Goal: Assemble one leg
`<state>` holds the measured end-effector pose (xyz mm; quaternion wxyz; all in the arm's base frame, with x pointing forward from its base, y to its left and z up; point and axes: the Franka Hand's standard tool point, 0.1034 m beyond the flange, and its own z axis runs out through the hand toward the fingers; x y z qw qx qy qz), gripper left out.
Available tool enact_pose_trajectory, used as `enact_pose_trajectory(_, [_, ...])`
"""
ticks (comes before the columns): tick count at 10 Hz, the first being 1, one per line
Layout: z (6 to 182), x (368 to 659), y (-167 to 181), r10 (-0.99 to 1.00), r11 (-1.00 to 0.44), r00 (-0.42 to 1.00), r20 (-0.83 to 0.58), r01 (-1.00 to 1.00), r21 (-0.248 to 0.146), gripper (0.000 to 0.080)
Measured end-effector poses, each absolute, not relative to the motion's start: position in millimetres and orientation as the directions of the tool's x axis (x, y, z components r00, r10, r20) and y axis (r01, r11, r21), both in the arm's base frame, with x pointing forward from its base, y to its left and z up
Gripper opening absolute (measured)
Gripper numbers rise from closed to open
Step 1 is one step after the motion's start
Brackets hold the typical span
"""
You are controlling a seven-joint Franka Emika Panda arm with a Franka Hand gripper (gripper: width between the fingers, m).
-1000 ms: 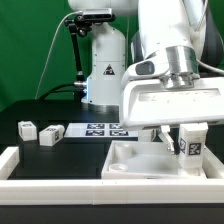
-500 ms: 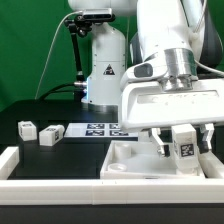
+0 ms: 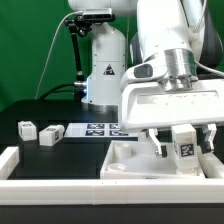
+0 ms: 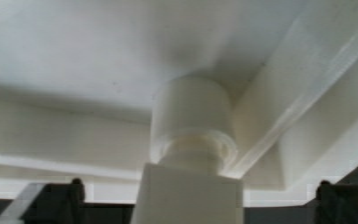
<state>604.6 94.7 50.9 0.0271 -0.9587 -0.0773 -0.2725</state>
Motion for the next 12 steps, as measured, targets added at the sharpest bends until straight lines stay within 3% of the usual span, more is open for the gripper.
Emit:
enact_pose_trajectory(7, [77.6,614.8,93.9,0.137,-0.985,0.871,0.471,0.17,-0.027,0.0648])
enact_pose_trajectory(9, [65.7,611.7,90.6,0.143,-0.983,0.945,0.294,0.17,-0.07,0.0648])
enact_pose_trajectory(12, [67.9,616.6,91.3,0.155,-0.978,0.988,0.025,0.157,-0.139,0.0648])
